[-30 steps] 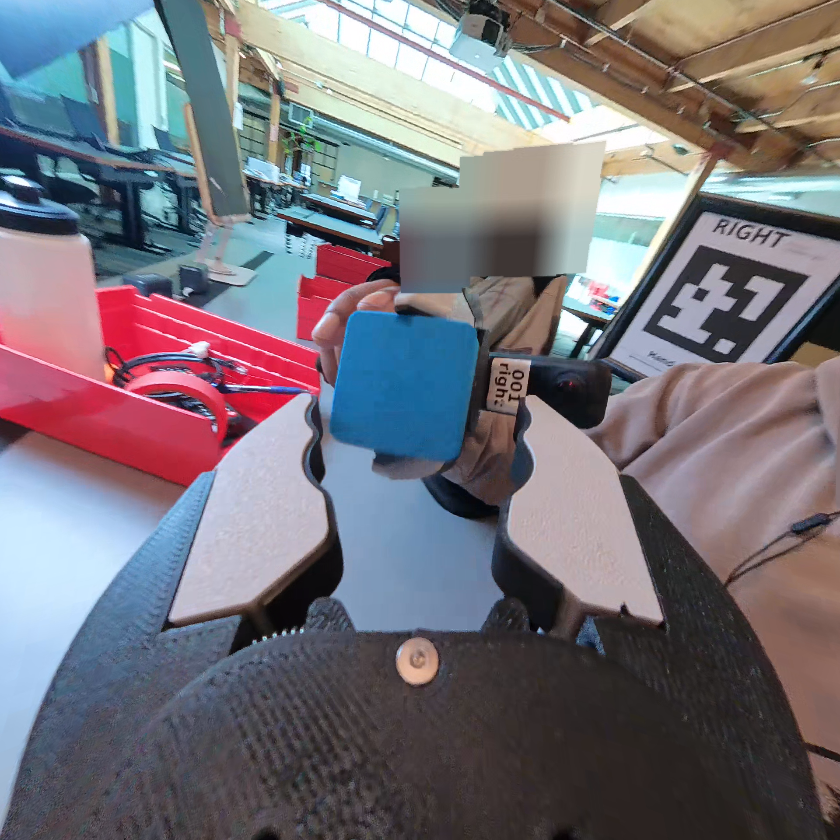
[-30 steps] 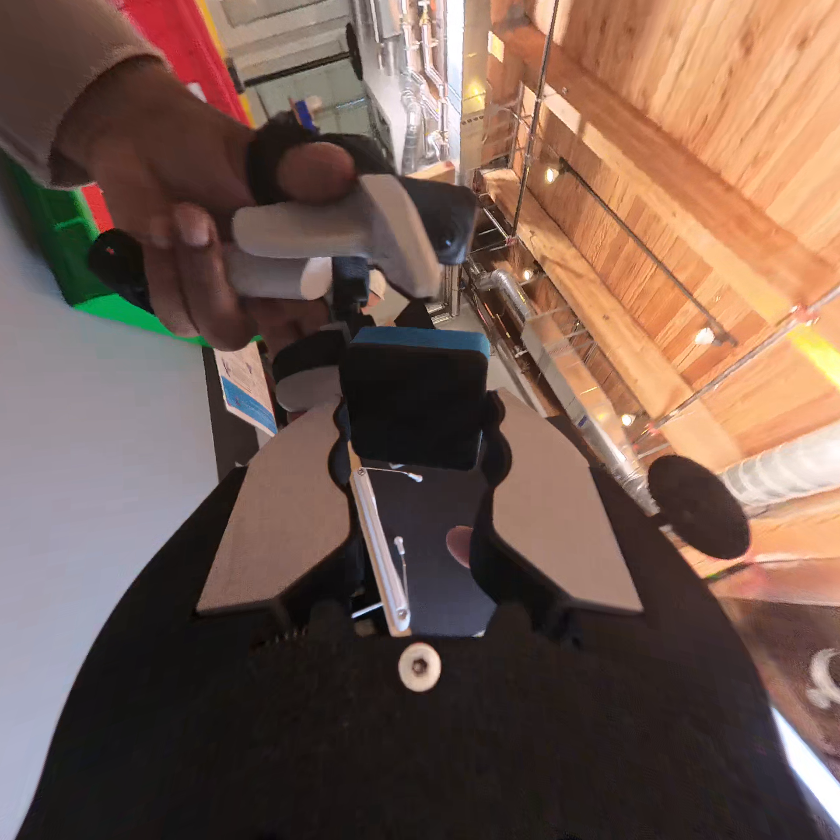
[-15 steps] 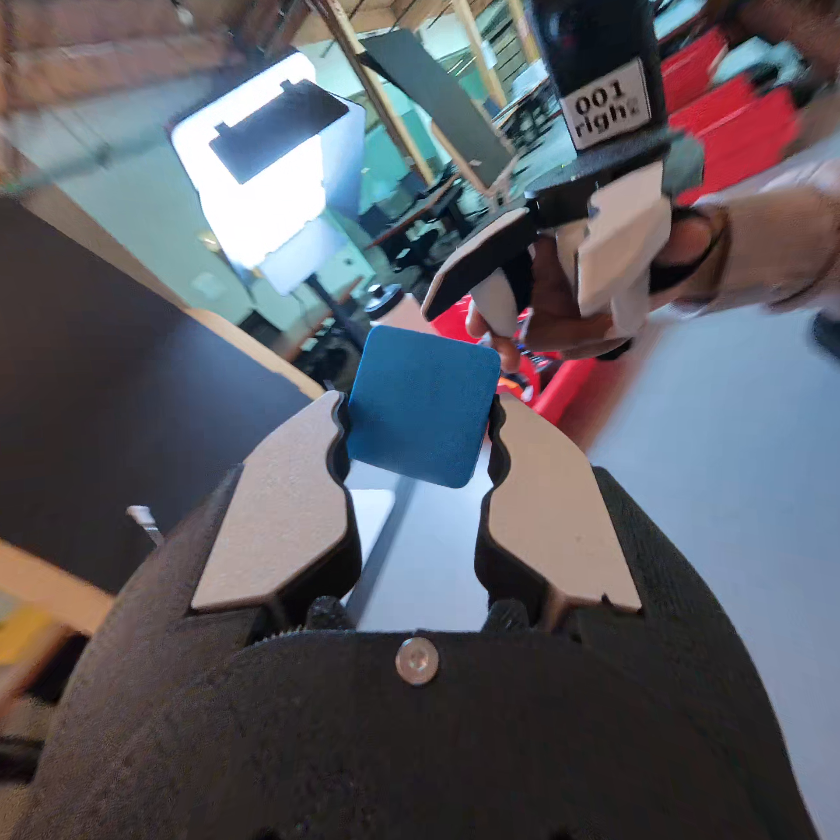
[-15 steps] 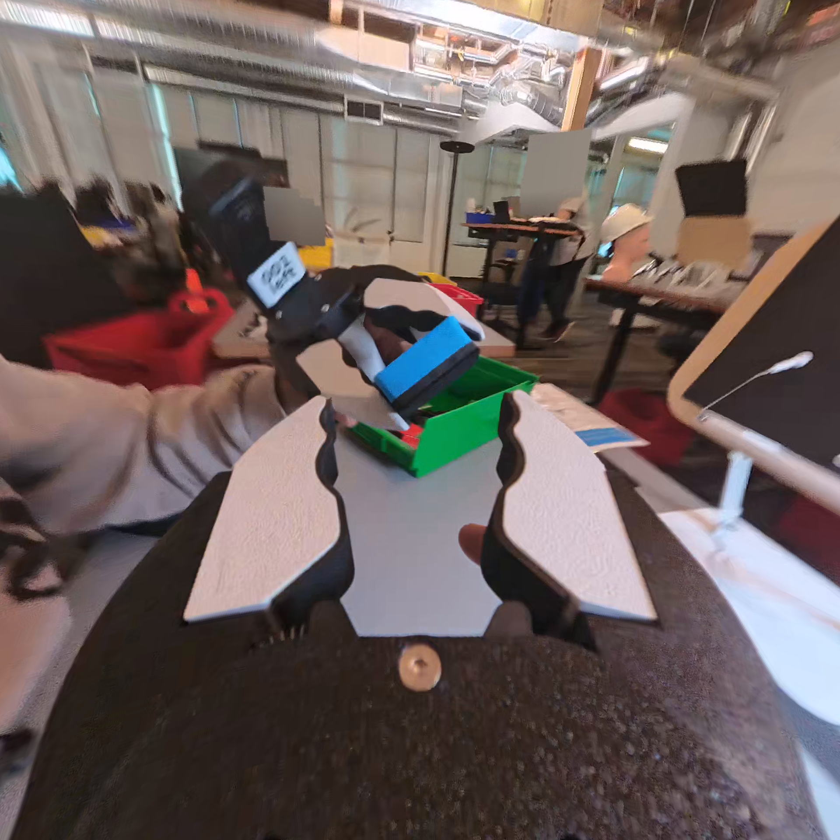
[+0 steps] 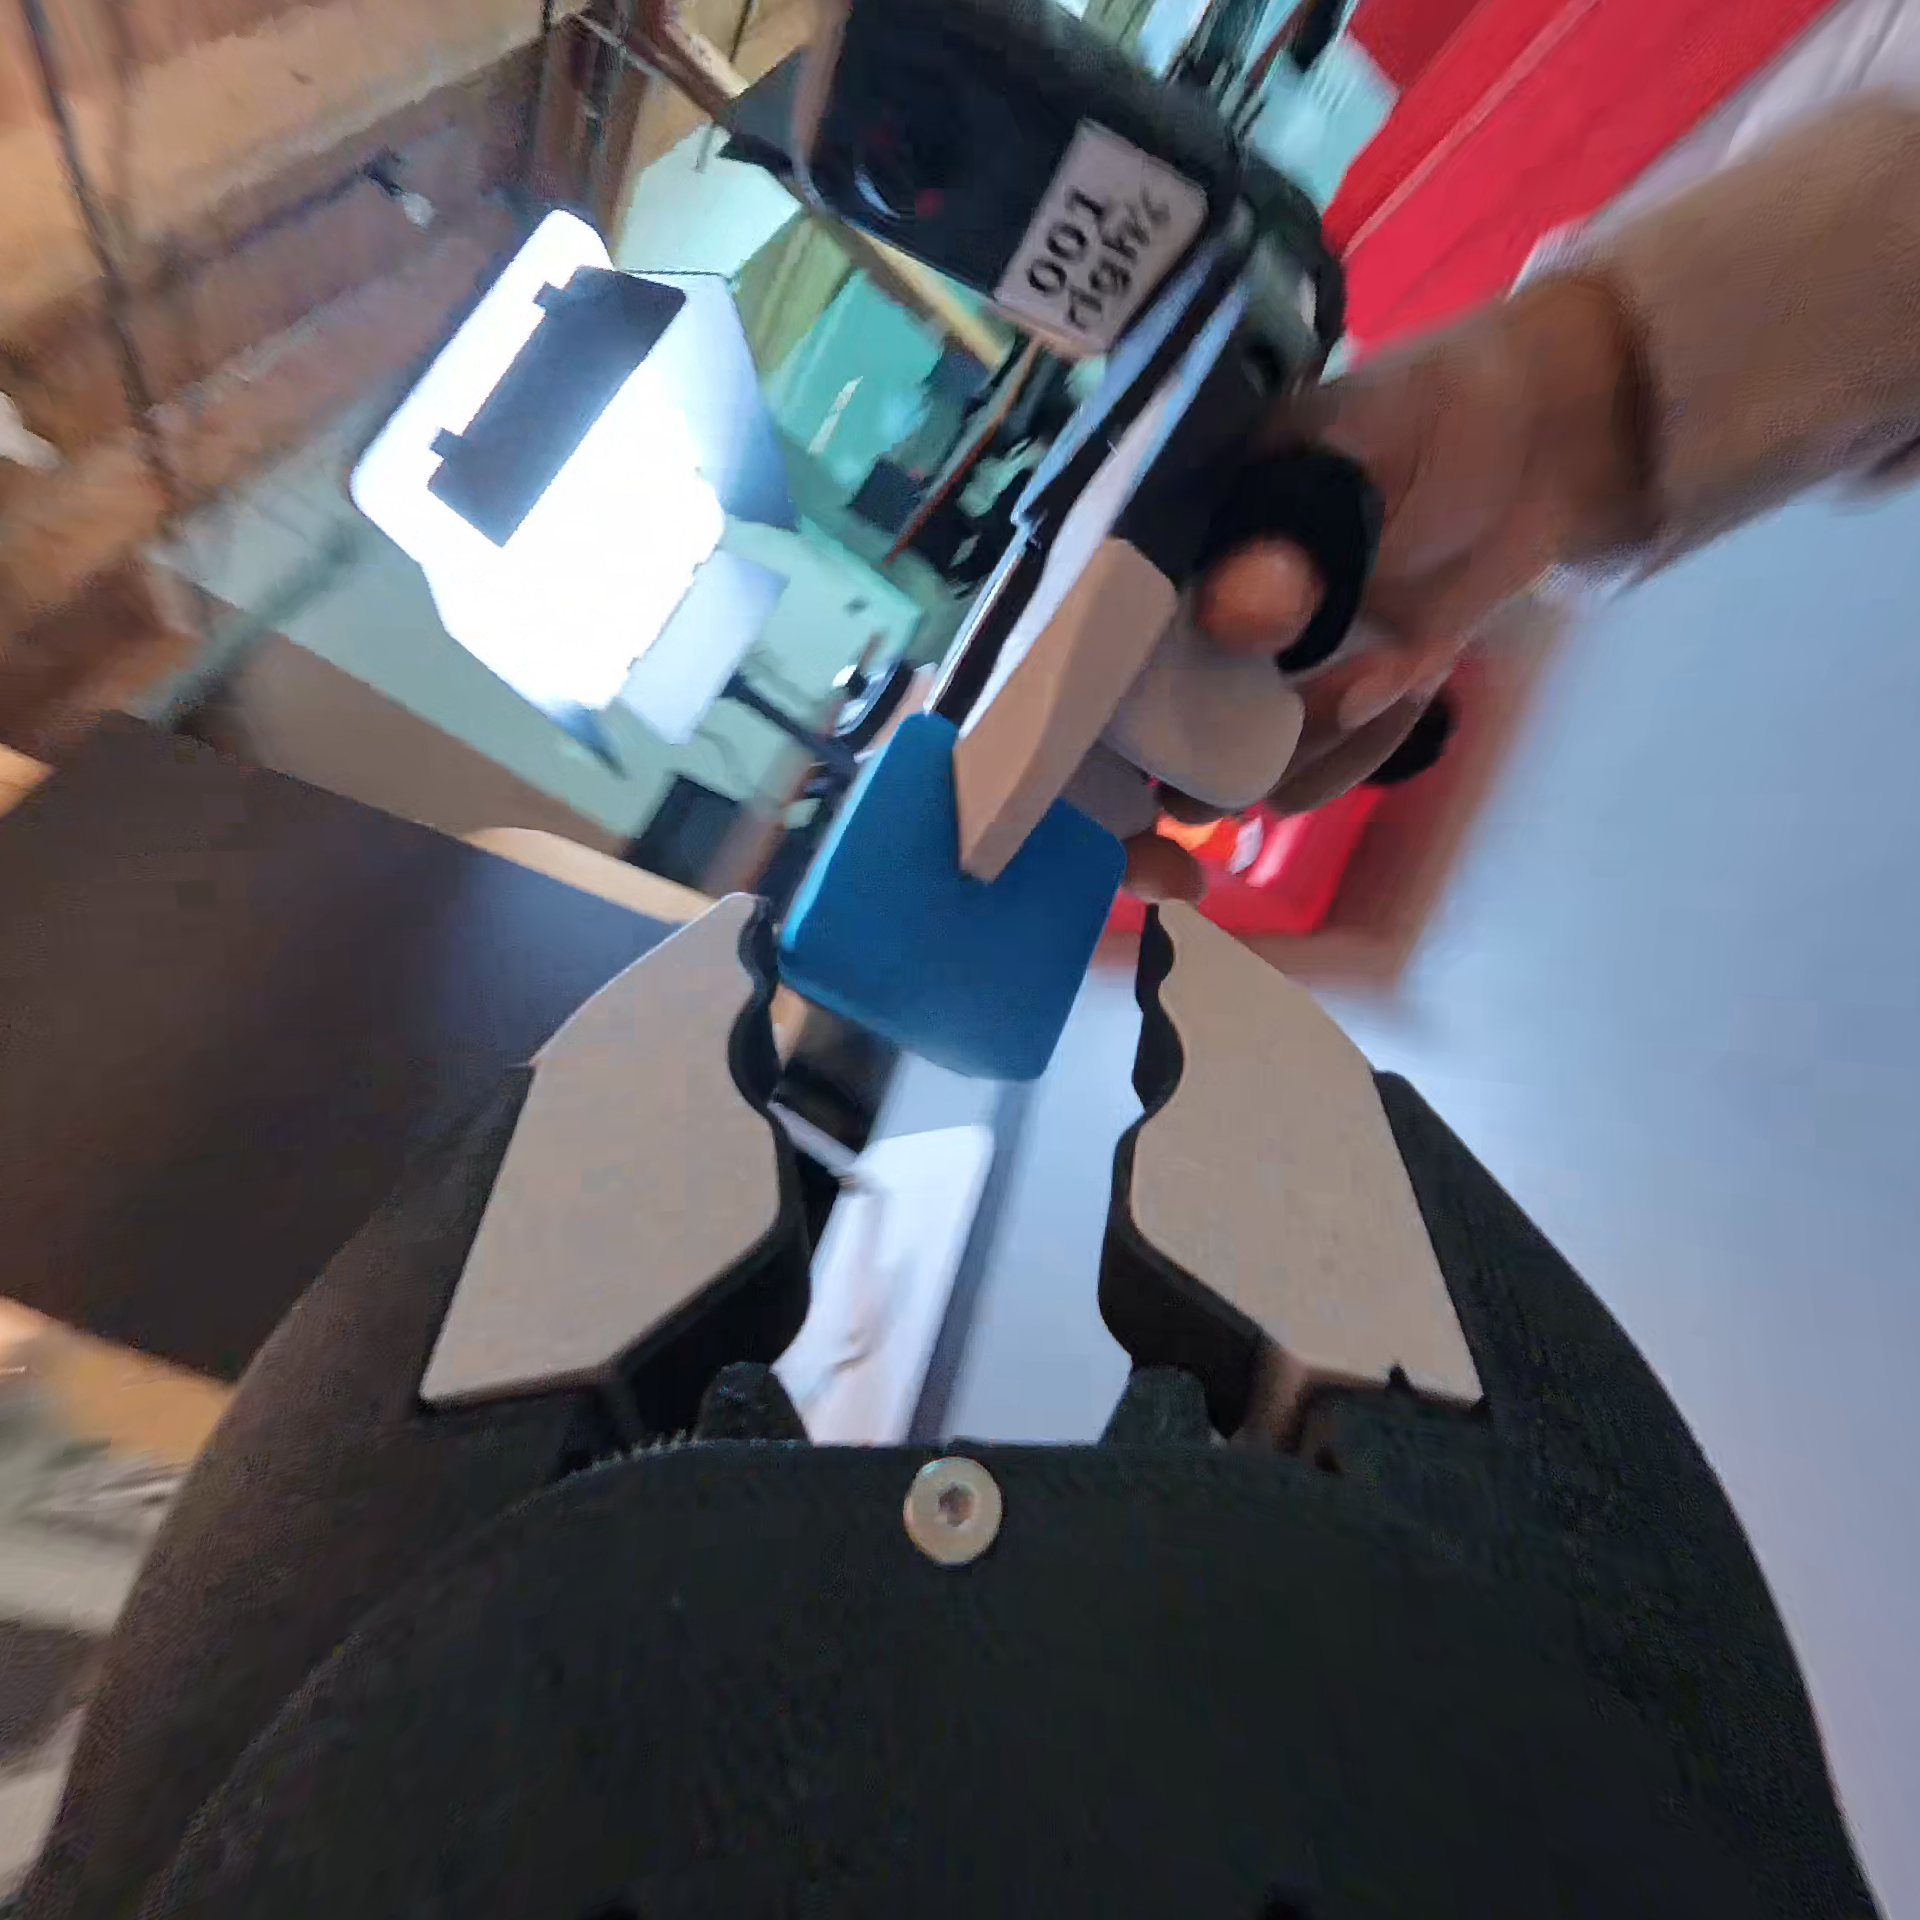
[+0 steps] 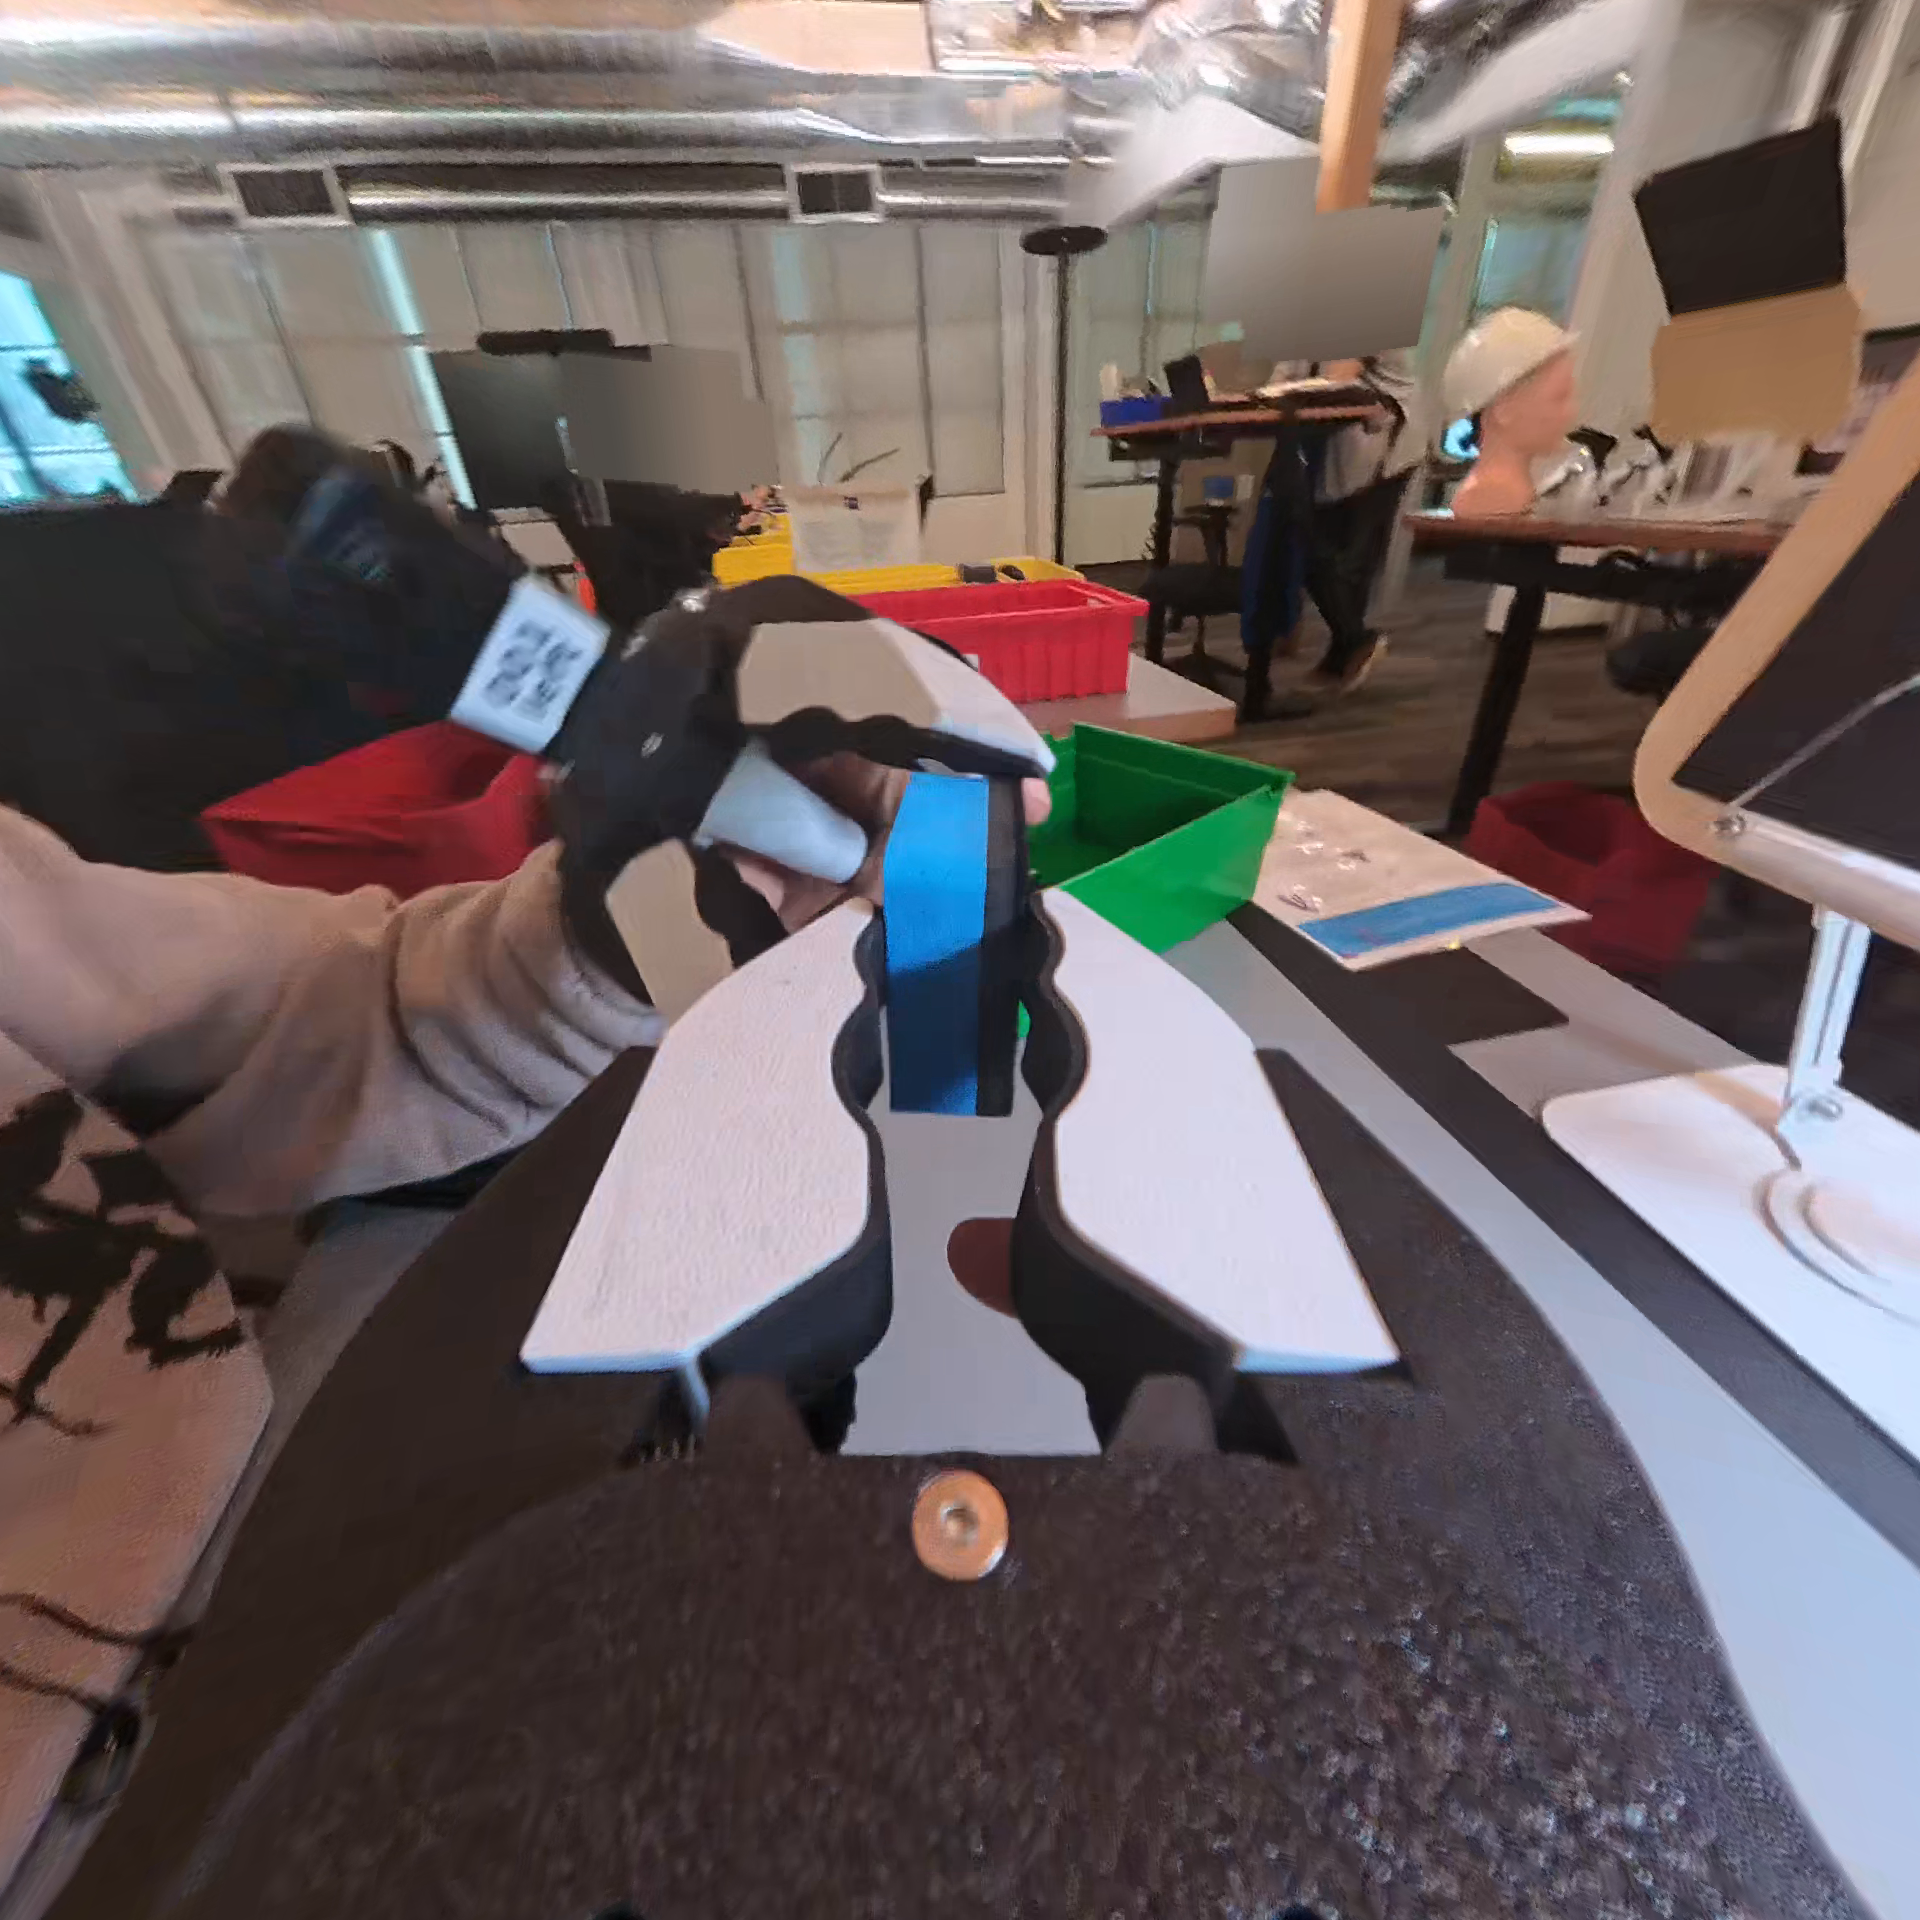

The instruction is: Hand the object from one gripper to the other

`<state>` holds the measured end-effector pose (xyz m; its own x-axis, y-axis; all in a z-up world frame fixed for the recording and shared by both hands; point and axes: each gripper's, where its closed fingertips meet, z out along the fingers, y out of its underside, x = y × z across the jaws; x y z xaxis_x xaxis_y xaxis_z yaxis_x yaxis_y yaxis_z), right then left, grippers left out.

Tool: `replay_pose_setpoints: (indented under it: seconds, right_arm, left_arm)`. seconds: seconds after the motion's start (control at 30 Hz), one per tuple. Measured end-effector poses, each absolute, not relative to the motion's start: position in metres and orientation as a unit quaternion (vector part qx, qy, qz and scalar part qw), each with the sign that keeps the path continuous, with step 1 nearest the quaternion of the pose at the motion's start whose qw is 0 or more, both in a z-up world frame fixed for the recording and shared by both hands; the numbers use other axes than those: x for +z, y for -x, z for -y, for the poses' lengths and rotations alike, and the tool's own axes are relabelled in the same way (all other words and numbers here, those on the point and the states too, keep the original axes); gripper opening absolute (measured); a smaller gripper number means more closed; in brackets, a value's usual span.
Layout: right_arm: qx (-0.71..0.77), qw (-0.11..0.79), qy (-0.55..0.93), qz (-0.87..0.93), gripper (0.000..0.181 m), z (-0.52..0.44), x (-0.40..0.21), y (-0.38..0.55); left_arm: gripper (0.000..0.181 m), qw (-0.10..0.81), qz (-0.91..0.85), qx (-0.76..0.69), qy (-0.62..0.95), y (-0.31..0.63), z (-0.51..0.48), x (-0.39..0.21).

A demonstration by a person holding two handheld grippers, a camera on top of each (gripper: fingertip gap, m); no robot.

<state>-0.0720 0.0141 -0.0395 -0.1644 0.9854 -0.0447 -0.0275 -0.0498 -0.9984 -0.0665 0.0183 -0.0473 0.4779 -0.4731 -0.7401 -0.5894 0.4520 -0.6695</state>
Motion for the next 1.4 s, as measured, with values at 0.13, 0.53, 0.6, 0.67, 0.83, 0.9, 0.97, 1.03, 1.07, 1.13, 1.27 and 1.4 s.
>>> replay_pose_setpoints:
  seconds: [0.13,0.53,0.6,0.67,0.83,0.9,0.97,1.03,1.07,1.13,1.27,1.4]
  right_arm:
    - [0.582,0.457,0.356,0.571,0.023,0.014,-0.025,0.051]
    - [0.493,0.5,0.336,0.628,0.045,0.03,-0.017,0.042]
    - [0.557,0.433,0.374,0.602,0.064,0.025,-0.015,0.038]
    - [0.607,0.386,0.397,0.57,0.071,0.019,-0.015,0.039]
    - [0.675,0.285,0.44,0.519,0.081,0.022,-0.028,0.06]
    - [0.678,0.293,0.435,0.515,0.067,0.024,-0.031,0.065]
    - [0.665,0.319,0.416,0.533,0.061,0.027,-0.03,0.063]
    - [0.626,0.374,0.394,0.56,0.061,0.028,-0.029,0.06]
    - [0.608,0.407,0.378,0.567,0.061,0.028,-0.025,0.058]
    - [0.574,0.474,0.348,0.57,0.061,0.027,-0.014,0.053]
    - [0.497,0.589,0.287,0.568,0.061,0.027,0.006,0.043]
    - [0.391,0.654,0.251,0.597,0.061,0.031,0.004,0.046]
  left_arm:
    - [0.064,0.641,-0.466,-0.243,0.559,0.062,0.008,-0.032]
    - [0.023,0.681,-0.531,-0.118,0.49,0.052,0.021,-0.029]
    - [0.023,0.714,-0.531,-0.013,0.456,0.061,0.017,-0.019]
    - [0.023,0.726,-0.537,0.108,0.416,0.07,0.013,-0.014]
    - [0.023,0.698,-0.564,0.3,0.326,0.068,0.009,-0.022]
    - [0.023,0.688,-0.579,0.301,0.318,0.061,0.009,-0.03]
    - [0.023,0.694,-0.577,0.282,0.324,0.06,0.009,-0.031]
    - [0.029,0.71,-0.562,0.202,0.373,0.06,0.007,-0.029]
    - [0.036,0.718,-0.546,0.143,0.407,0.061,0.006,-0.027]
    - [0.044,0.71,-0.521,-0.021,0.473,0.06,0.008,-0.028]
    - [0.057,0.606,-0.422,-0.408,0.536,0.052,0.028,-0.015]
    - [0.057,0.497,-0.328,-0.592,0.543,0.046,0.032,-0.004]
